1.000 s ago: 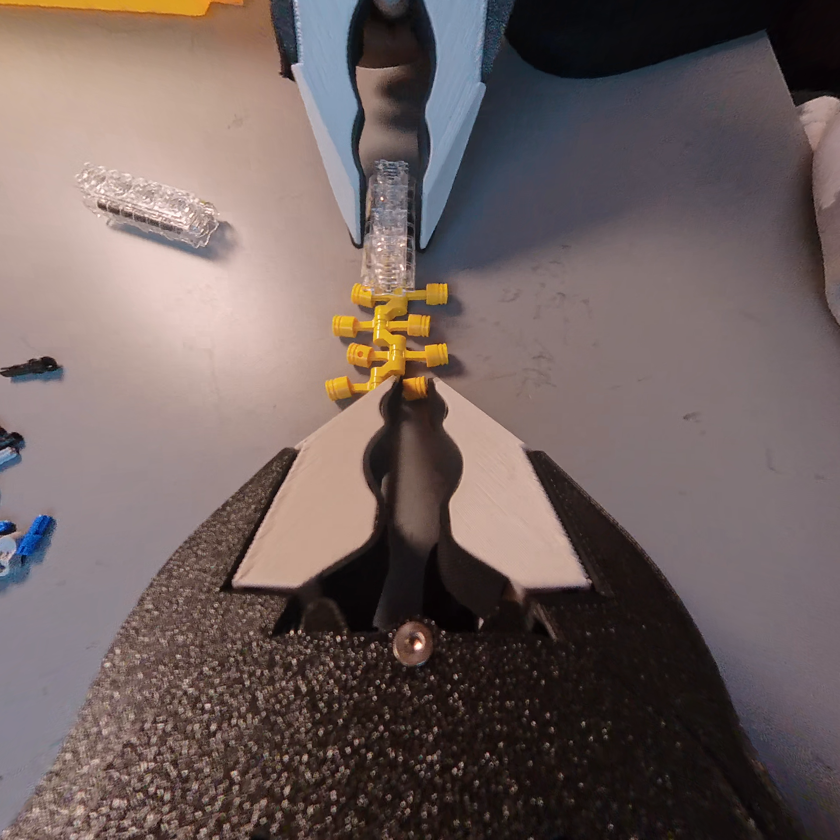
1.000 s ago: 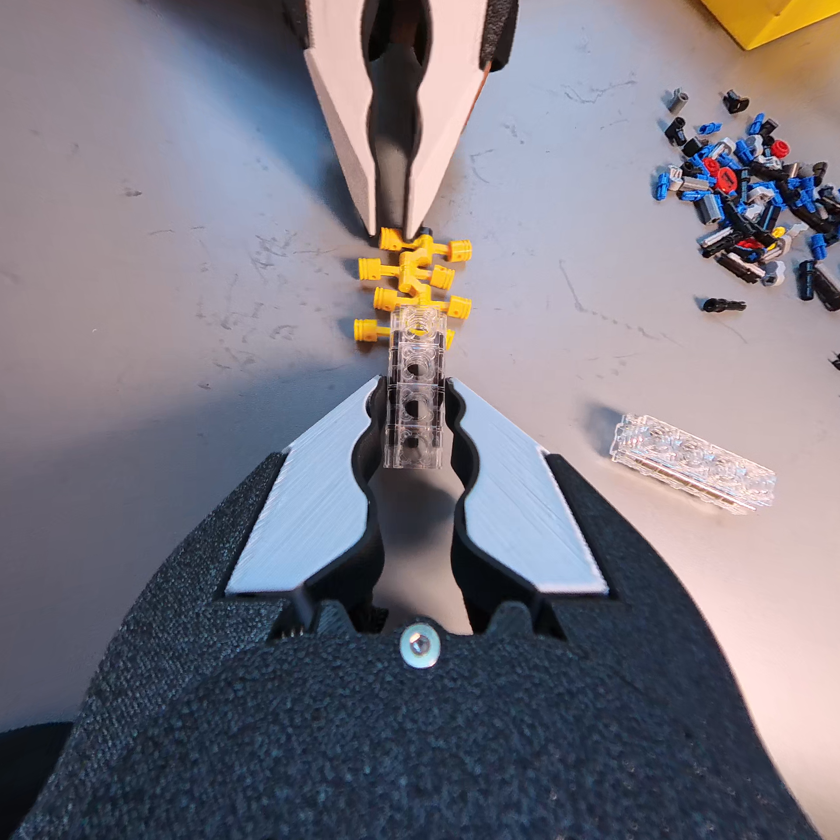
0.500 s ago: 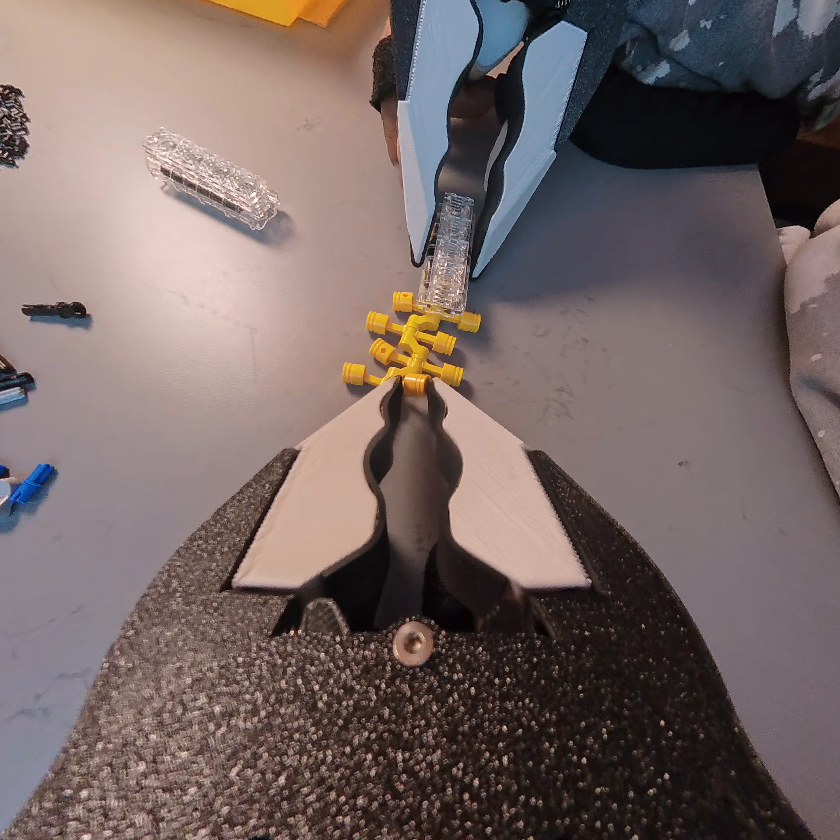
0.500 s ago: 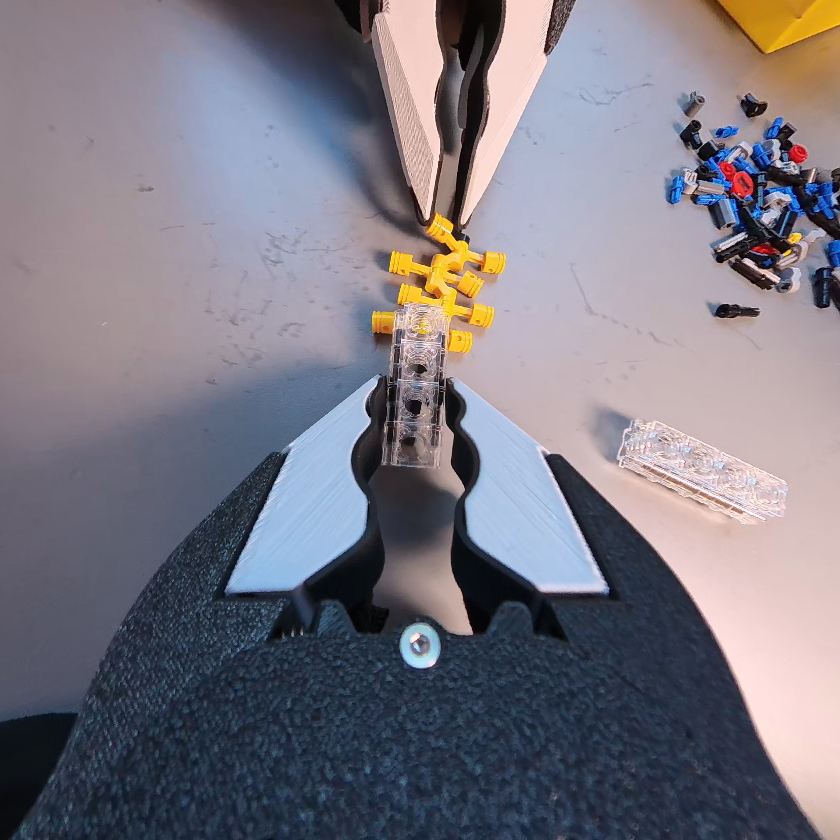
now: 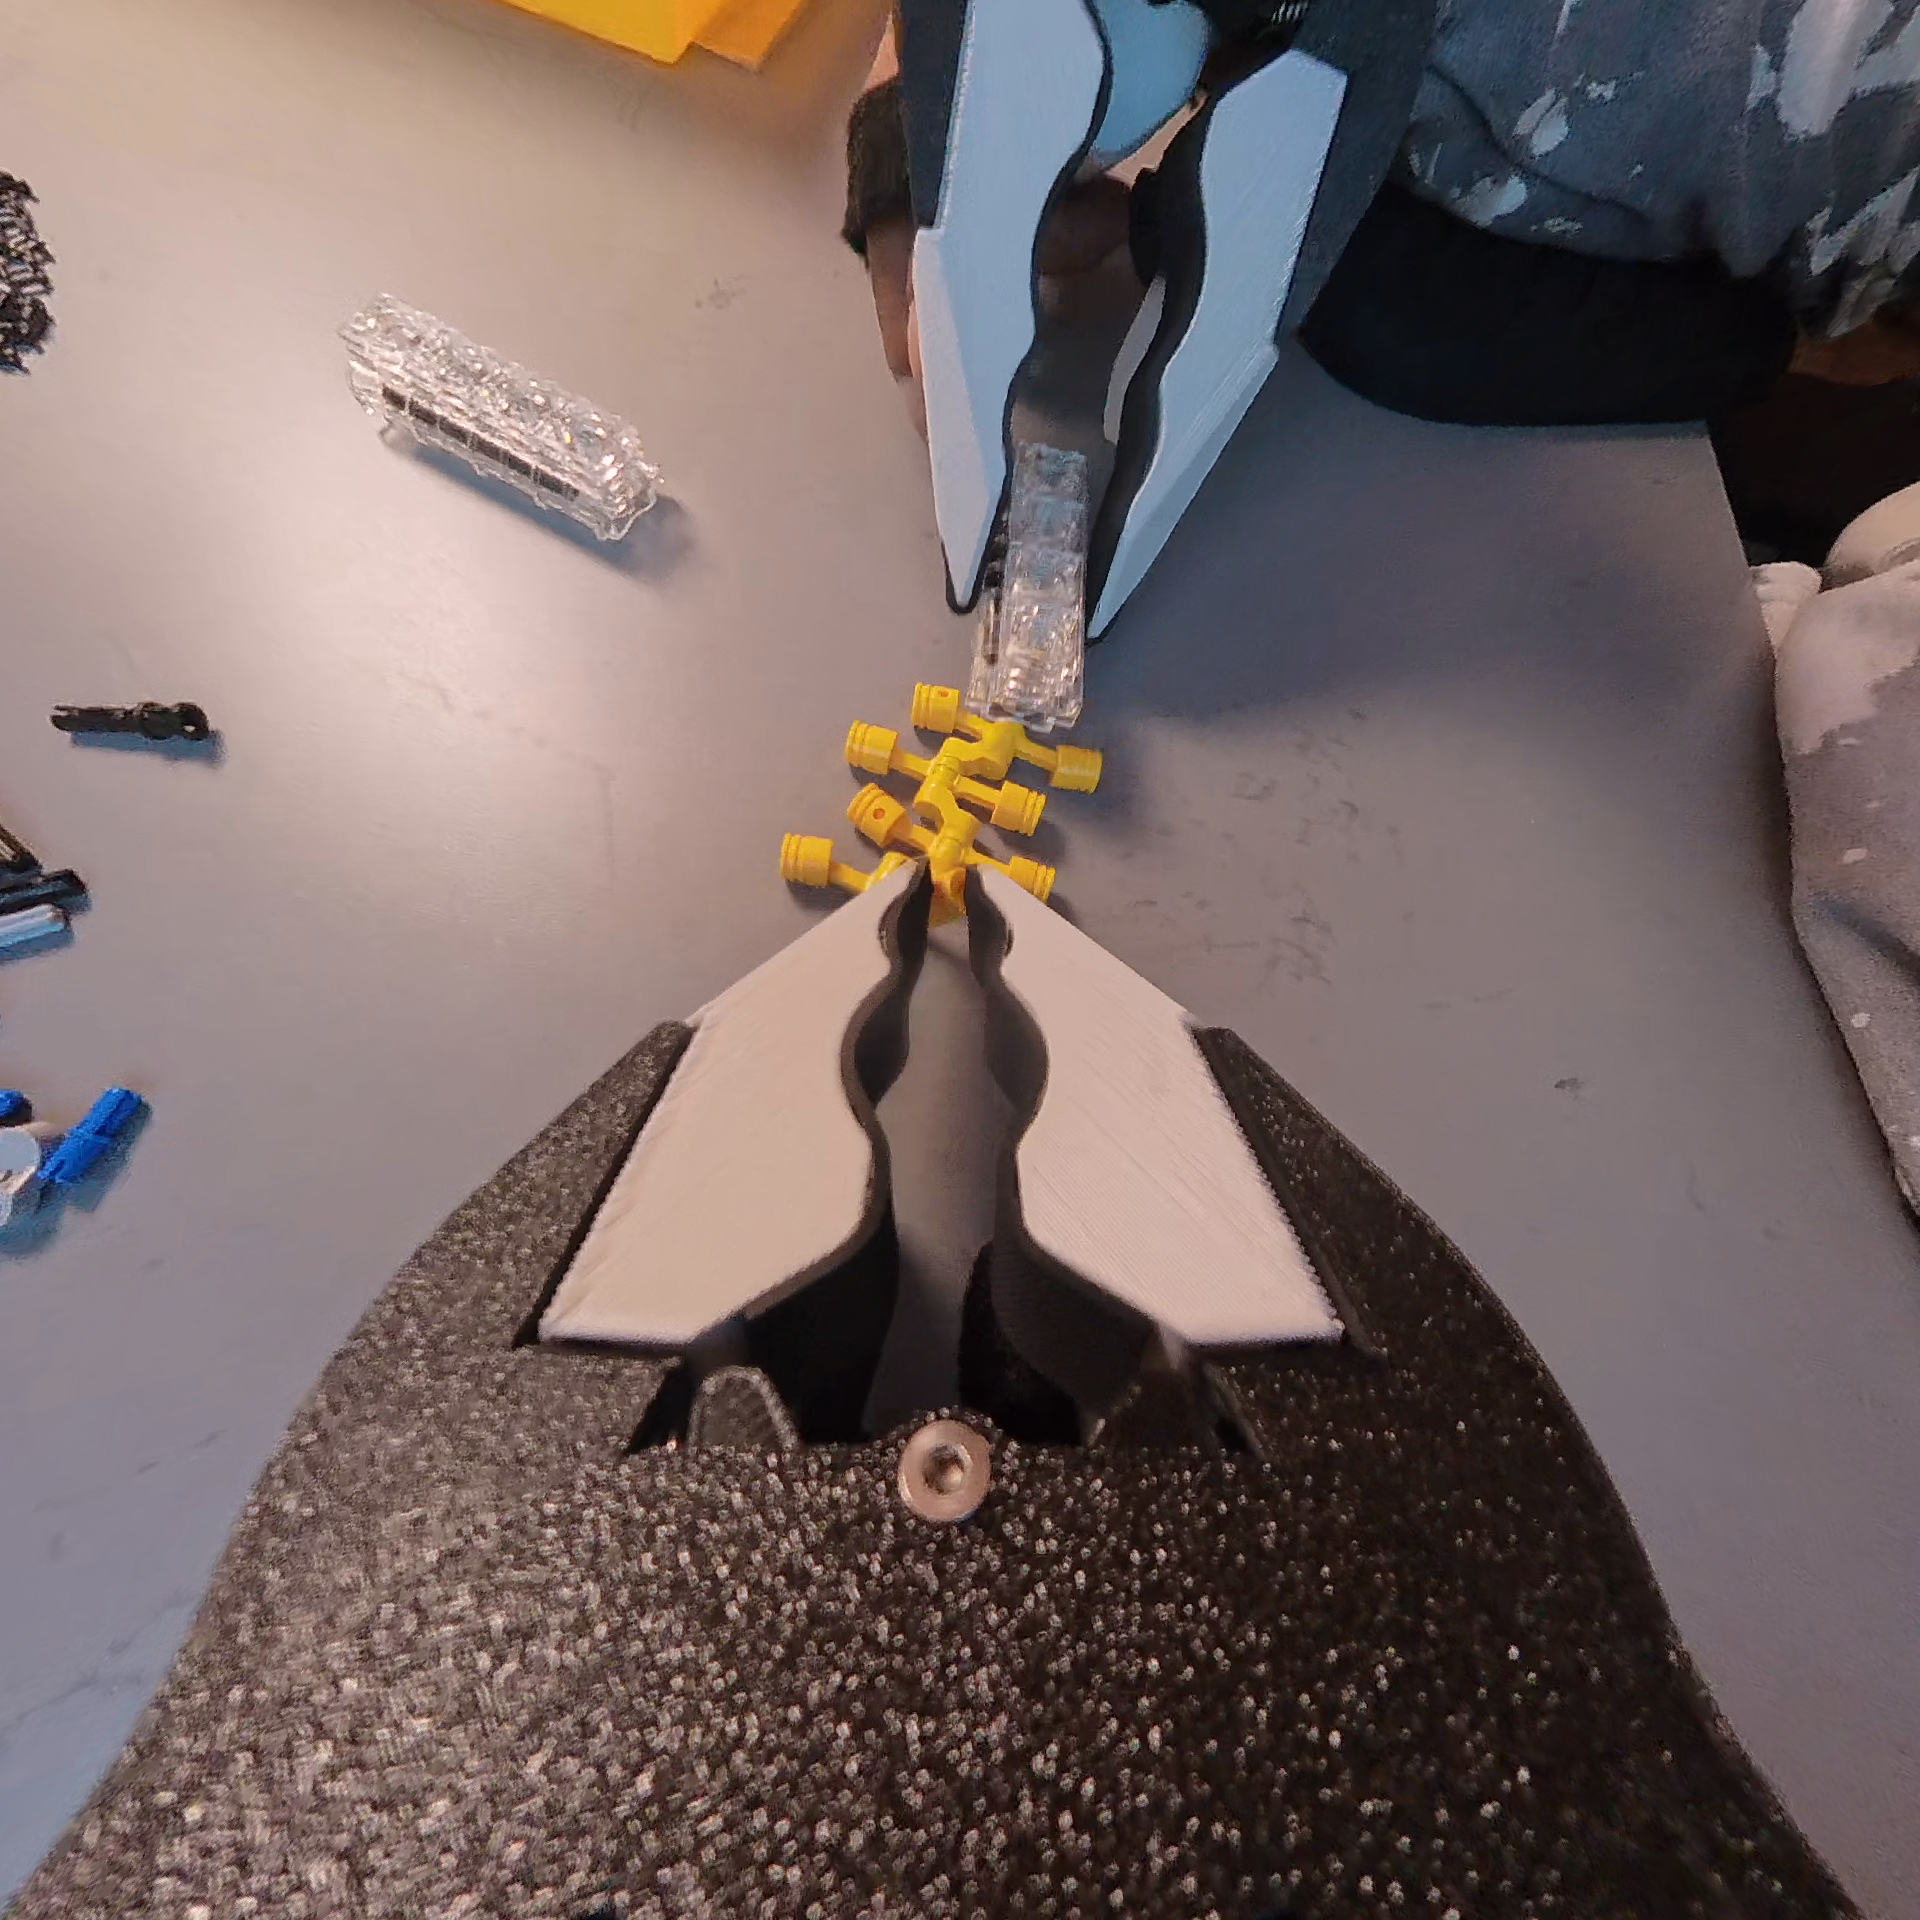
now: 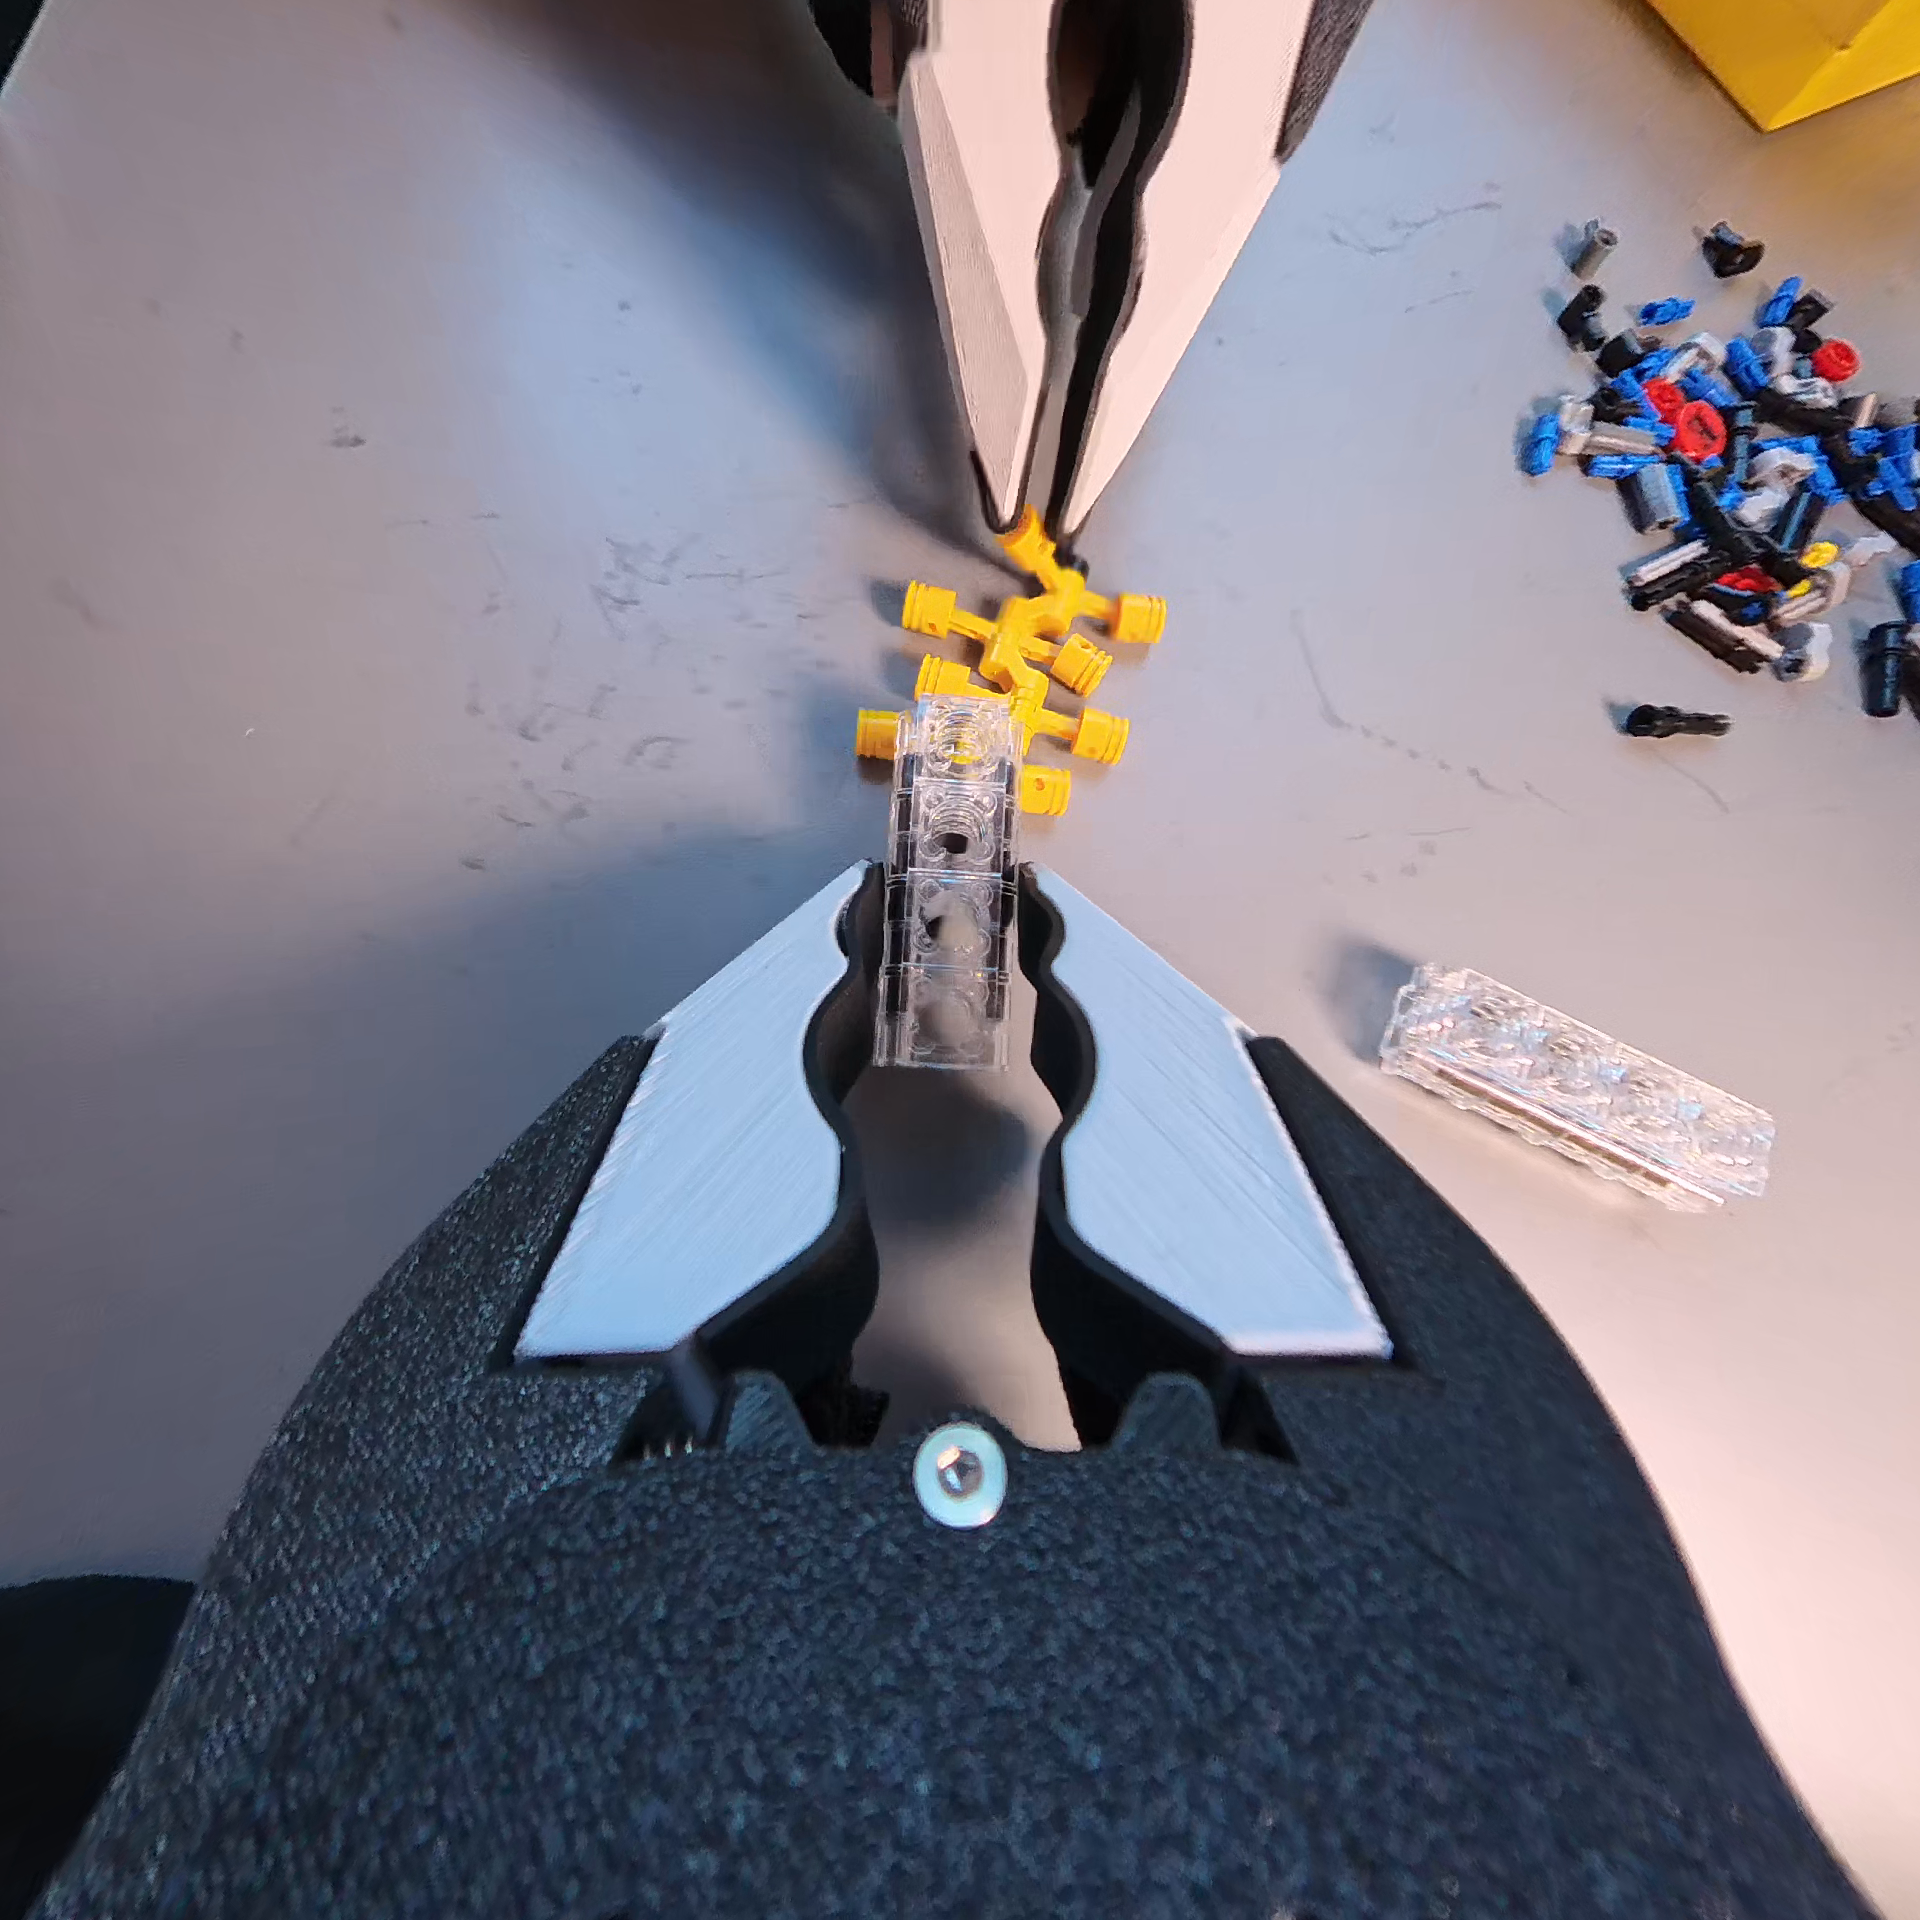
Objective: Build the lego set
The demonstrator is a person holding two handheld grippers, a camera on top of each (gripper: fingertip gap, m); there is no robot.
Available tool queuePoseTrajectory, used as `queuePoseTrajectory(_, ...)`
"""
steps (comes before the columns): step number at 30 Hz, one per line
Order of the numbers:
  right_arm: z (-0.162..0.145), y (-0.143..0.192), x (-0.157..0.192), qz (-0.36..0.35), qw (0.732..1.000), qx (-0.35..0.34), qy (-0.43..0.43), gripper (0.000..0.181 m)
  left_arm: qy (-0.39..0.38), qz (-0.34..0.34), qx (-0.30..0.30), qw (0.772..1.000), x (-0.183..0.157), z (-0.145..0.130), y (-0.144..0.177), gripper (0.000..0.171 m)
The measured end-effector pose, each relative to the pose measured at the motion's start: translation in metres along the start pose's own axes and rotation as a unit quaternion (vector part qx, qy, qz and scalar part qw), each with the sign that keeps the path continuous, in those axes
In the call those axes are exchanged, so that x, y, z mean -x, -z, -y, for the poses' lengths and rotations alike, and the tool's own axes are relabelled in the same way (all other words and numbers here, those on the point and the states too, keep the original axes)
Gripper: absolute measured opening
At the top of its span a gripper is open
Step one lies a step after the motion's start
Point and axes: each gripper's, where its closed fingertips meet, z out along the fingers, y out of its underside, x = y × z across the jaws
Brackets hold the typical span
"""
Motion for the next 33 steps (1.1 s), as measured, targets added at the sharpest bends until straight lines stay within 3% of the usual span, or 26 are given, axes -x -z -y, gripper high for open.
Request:
queuePoseTrajectory(4,0.019,0.009,-0.016,-0.034,0.998,-0.038,-0.024,0.025,0.005,0.012,0.017,1.0,0.008,-0.006,-0.002,0.0)
queuePoseTrajectory(18,0.013,-0.027,-0.053,-0.091,0.994,0.062,-0.021,0.024,-0.005,0.041,0.007,0.999,0.02,-0.005,0.007,0.006)
queuePoseTrajectory(22,0.014,-0.029,-0.053,-0.086,0.993,0.078,-0.005,0.024,-0.039,0.034,0.03,0.998,0.013,-0.017,0.007,0.015)
queuePoseTrajectory(29,0.022,-0.036,-0.044,-0.063,0.996,0.062,0.01,0.024,-0.168,0.054,0.055,0.983,-0.004,-0.02,-0.004,0.012)
queuePoseTrajectory(33,0.022,-0.036,-0.043,-0.055,0.997,0.049,0.006,0.024,-0.195,0.058,0.065,0.977,-0.005,-0.019,-0.005,0.011)
